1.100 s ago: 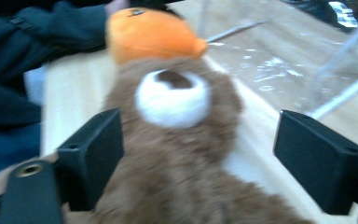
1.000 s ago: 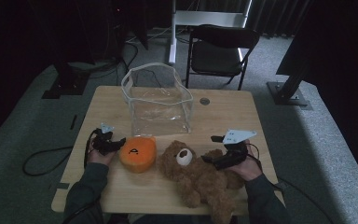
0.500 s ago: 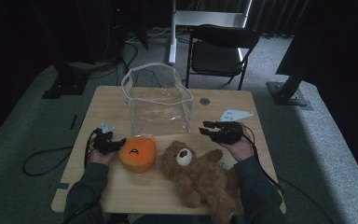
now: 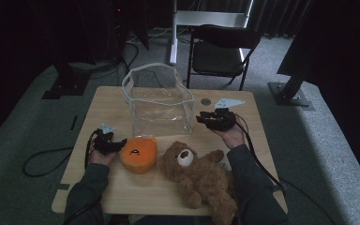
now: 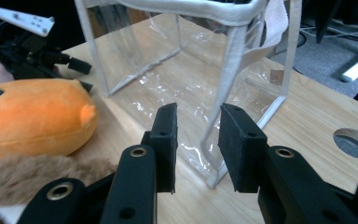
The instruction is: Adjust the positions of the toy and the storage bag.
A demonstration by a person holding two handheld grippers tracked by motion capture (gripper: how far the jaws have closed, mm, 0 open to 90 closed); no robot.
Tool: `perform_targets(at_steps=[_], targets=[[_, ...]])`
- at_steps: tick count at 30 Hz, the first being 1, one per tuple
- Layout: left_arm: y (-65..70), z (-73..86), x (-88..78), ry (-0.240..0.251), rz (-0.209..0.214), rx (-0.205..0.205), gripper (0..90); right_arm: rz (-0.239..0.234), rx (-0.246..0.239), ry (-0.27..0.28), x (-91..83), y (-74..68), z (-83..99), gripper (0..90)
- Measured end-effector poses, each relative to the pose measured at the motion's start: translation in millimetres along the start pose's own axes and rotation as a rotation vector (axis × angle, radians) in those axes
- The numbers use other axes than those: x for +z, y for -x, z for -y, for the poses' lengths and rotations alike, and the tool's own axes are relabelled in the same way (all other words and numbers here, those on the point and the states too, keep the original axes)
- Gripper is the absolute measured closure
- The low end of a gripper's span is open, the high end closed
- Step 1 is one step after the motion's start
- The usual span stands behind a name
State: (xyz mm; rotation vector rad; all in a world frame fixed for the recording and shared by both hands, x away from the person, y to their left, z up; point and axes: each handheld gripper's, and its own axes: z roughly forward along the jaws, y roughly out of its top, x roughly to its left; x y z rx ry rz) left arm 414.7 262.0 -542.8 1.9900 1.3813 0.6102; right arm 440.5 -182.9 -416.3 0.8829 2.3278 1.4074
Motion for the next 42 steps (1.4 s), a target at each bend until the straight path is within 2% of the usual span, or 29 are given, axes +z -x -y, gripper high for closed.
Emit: perform_targets(at_steps=[6,11,15,20,23,32,39,42], targets=[[0.0,0.0,0.0,0.000,0.000,0.000,27.5,0.004,0.020,0.012,12.8,4.9,-4.0,70.3],[0.0,0.0,0.0,0.001,0.004,0.002,27.5,0.027,0.047,0.006,25.4,10.7,-9.3,66.9],[0.0,0.0,0.0,0.001,0.005,0.003,27.6,0.022,0.071,0.009,33.0,14.0,-13.3,65.4],[-0.1,0.0,-0.1,0.001,0.008,0.004,27.7,-0.002,0.067,0.008,40.4,13.2,-16.4,71.2],[0.1,0.1,0.0,0.001,0.008,0.004,27.7,0.005,0.067,0.008,40.3,14.6,-16.4,76.2],[-0.1,0.2,-0.3,0.002,0.010,0.006,28.3,0.014,0.055,0.006,38.9,14.5,-16.5,83.0],[-1.5,0.6,-2.0,0.007,0.011,0.006,35.5,0.001,0.072,0.023,37.1,16.9,-12.3,83.6],[-2.4,-1.2,-3.6,0.008,0.023,-0.001,39.7,0.010,0.058,0.019,35.8,15.4,-12.4,83.8]])
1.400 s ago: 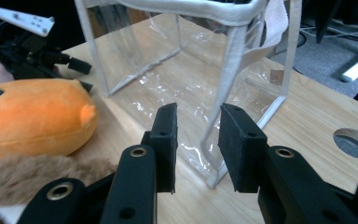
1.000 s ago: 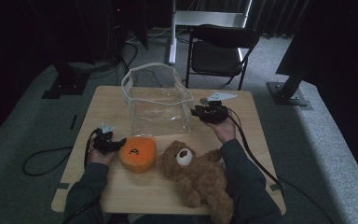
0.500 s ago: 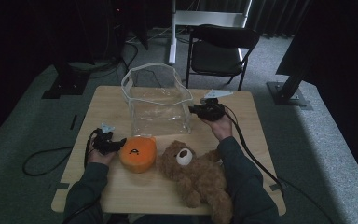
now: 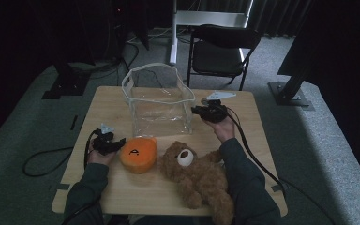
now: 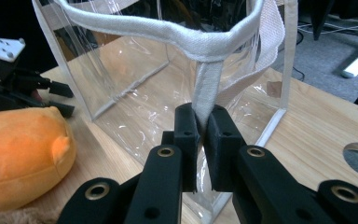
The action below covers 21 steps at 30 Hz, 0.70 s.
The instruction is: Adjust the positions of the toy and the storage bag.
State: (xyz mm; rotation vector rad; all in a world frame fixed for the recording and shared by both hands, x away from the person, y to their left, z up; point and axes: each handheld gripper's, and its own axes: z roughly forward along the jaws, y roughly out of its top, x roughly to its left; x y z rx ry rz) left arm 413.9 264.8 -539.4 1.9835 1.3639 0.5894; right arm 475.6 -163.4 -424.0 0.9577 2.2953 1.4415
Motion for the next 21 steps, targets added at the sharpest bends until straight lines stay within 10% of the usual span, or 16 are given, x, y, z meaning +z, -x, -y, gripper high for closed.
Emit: perform_targets(at_steps=[11,21], targets=[[3.1,-27.8,-25.9,0.087,-0.004,0.023,42.5,0.019,-0.012,-0.009,-7.6,2.3,2.0,83.8],[11.2,-54.5,-42.5,0.151,0.098,0.056,45.1,0.036,-0.023,-0.017,-10.0,1.7,1.9,83.7]])
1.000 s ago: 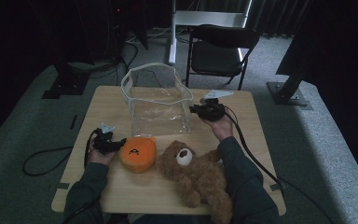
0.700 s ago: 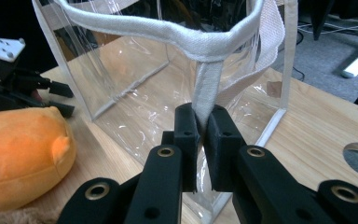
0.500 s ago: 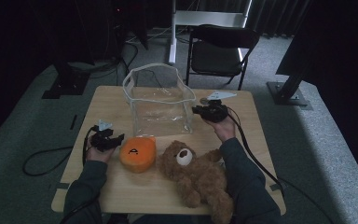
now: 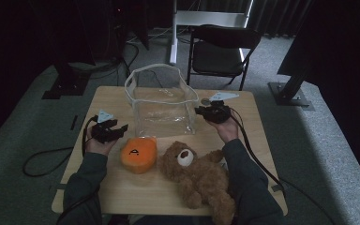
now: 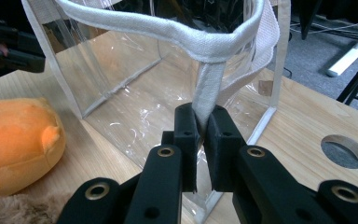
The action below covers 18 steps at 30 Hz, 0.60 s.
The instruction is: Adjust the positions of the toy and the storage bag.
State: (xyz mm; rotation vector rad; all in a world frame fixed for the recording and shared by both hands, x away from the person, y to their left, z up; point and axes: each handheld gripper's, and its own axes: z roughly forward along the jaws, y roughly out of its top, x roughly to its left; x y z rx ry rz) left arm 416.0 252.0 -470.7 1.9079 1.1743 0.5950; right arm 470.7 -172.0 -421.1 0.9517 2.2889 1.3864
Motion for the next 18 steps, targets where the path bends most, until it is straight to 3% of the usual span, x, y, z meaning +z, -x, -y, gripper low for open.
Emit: perform_targets(at_steps=[5,9,18], targets=[[7.0,-10.2,-1.6,0.024,0.064,0.013,50.9,-0.001,0.007,0.009,-3.0,2.6,2.9,83.6],[13.3,-18.1,0.7,0.033,0.089,0.024,53.2,-0.002,0.016,0.013,-5.8,4.5,5.1,83.6],[23.9,-30.9,6.2,0.024,0.088,0.065,65.5,0.003,0.013,0.012,-9.6,5.6,6.9,83.6]])
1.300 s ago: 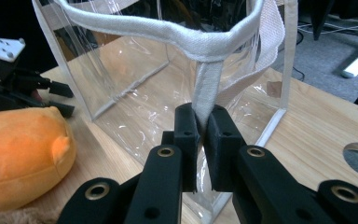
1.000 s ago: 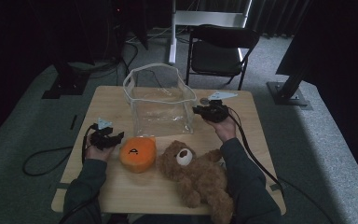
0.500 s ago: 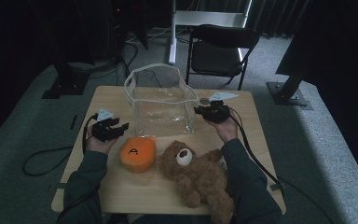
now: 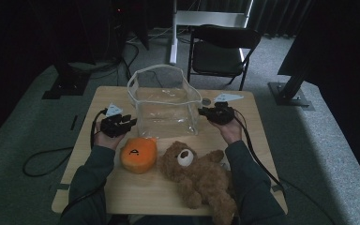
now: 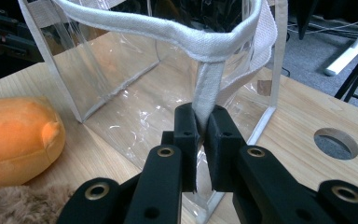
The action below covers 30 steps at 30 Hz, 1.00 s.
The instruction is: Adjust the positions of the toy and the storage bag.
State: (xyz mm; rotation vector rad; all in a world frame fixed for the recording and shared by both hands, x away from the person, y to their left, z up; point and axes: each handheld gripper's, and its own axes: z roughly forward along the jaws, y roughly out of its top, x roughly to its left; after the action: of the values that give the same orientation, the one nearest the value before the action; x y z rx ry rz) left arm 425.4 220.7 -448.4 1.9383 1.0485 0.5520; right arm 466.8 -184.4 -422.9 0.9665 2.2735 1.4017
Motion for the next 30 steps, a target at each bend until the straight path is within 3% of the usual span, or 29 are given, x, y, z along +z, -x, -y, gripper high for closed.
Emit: perform_targets(at_steps=[9,13,20,24,30], targets=[[4.1,-8.1,5.8,-0.009,0.005,-0.002,79.7,0.004,-0.004,-0.002,-5.1,0.6,2.5,83.5],[7.9,-10.8,3.6,0.012,0.024,0.003,80.5,0.006,-0.002,0.001,-7.3,1.8,3.8,83.5],[12.5,-11.9,-6.7,0.040,0.054,0.007,70.8,0.020,-0.003,-0.001,-13.7,4.0,6.9,83.4],[20.6,-15.4,-13.5,0.047,0.078,0.035,62.1,0.024,0.000,0.000,-16.2,5.9,8.2,83.5],[30.9,-22.0,-13.7,0.049,0.099,0.065,59.0,0.026,0.004,0.002,-16.7,5.8,8.8,83.5]])
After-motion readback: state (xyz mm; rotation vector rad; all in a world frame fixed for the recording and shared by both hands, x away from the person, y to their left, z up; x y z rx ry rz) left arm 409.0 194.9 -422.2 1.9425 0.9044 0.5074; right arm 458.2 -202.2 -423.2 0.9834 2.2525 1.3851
